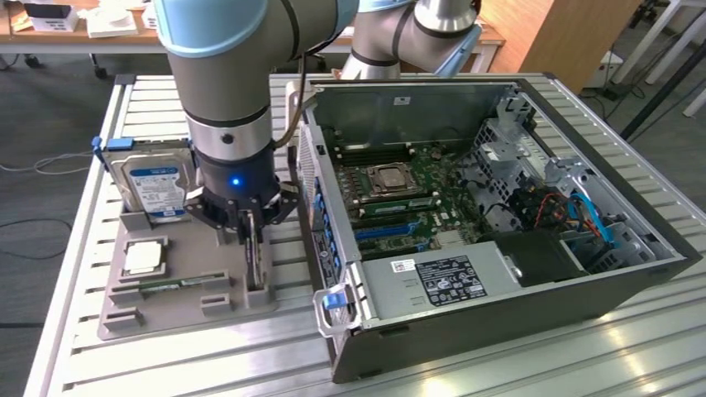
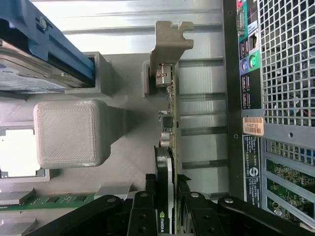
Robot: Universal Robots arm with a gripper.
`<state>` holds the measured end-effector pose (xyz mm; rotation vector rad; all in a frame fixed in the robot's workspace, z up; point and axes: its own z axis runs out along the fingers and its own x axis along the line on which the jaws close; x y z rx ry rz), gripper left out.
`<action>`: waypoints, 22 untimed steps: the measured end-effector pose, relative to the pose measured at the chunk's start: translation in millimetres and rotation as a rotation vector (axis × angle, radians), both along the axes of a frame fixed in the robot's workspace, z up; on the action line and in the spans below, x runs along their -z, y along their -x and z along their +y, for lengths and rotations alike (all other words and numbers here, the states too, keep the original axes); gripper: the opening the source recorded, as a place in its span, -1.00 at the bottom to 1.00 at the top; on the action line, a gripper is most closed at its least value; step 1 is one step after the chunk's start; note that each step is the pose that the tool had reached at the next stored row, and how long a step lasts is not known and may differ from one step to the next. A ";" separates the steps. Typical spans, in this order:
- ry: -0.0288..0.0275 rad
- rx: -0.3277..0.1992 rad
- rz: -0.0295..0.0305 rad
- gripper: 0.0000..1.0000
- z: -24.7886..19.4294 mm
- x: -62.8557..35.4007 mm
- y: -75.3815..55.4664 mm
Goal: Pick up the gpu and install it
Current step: 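Pick up the gpu and move the gpu toward the slot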
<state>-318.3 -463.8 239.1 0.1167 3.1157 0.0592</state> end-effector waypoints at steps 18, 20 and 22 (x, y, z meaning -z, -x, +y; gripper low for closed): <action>0.0000 -0.001 0.0000 -0.46 0.0 -38.7 0.0; 0.0000 -0.001 0.0000 -0.47 0.0 -38.7 0.0; 0.0000 -0.001 0.0000 -0.47 0.0 -38.8 0.0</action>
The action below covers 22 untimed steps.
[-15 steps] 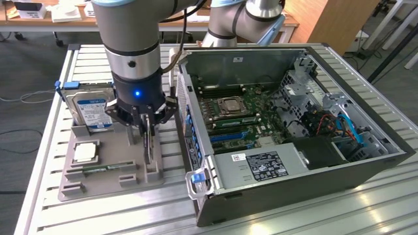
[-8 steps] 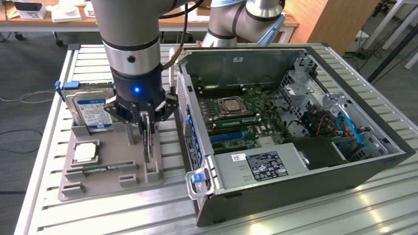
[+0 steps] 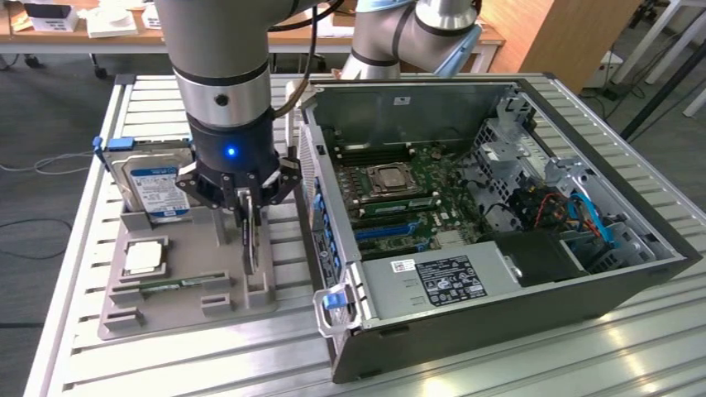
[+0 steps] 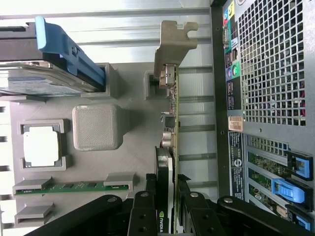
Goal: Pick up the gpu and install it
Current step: 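Pick up the gpu and move the gpu toward the slot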
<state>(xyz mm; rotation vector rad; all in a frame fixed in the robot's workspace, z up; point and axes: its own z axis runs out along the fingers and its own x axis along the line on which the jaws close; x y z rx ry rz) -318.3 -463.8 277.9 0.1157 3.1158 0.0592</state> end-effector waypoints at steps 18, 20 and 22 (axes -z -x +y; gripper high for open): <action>-0.0001 -0.075 -0.0001 -0.47 0.0 -31.8 0.0; 0.0000 -0.075 0.0000 -0.47 0.0 -40.1 0.0; 0.0000 -0.075 -0.0001 -0.47 0.0 -48.4 0.0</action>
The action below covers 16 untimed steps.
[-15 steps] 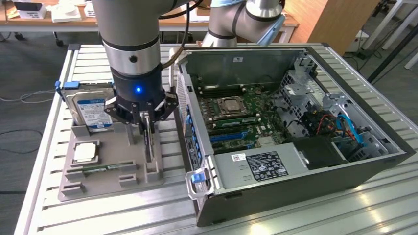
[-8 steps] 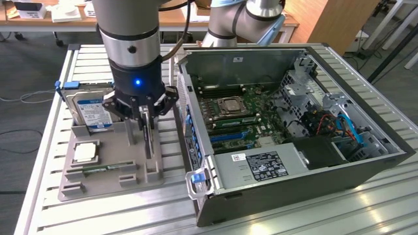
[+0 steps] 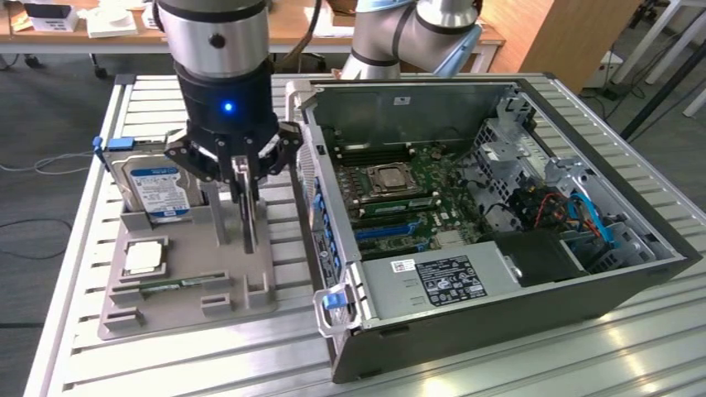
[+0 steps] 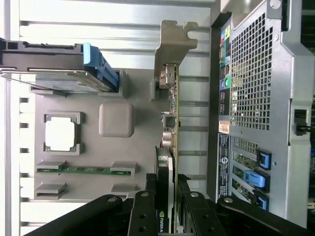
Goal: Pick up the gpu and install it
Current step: 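Pick up the gpu and move the gpu toward the slot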
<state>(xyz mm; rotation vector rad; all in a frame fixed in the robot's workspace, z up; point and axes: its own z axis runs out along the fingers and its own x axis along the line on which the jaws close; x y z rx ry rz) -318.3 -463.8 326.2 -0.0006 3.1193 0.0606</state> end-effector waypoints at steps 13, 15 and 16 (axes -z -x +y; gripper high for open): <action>0.0001 0.000 0.0001 -0.47 0.0 -50.4 0.0; 0.0000 0.000 0.0000 -0.47 0.0 -58.6 0.0; 0.0000 0.000 0.0000 -0.47 0.0 -62.7 0.0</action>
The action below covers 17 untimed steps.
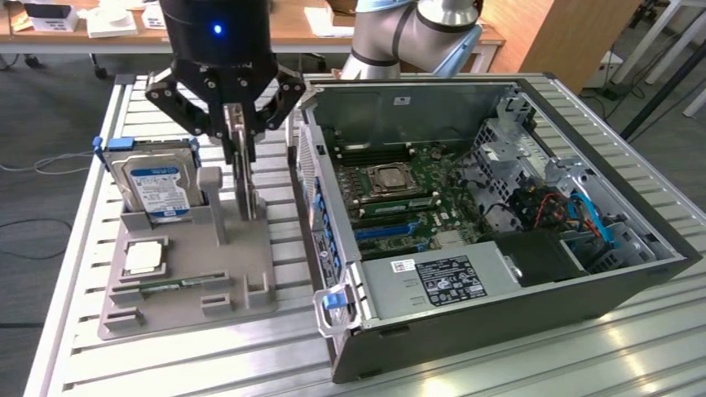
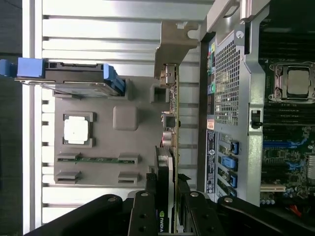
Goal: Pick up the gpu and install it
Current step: 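Pick up the gpu and move the gpu toward the slot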
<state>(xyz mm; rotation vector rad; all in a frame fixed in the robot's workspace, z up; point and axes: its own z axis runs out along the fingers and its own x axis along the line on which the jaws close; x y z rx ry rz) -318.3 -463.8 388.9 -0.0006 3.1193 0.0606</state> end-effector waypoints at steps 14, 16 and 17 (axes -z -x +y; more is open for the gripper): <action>0.0000 0.000 0.0000 -0.47 0.0 -44.3 0.0; 0.0000 0.000 0.0000 -0.47 0.0 -48.4 0.0; 0.0001 0.000 0.0000 -0.47 0.0 -50.0 0.0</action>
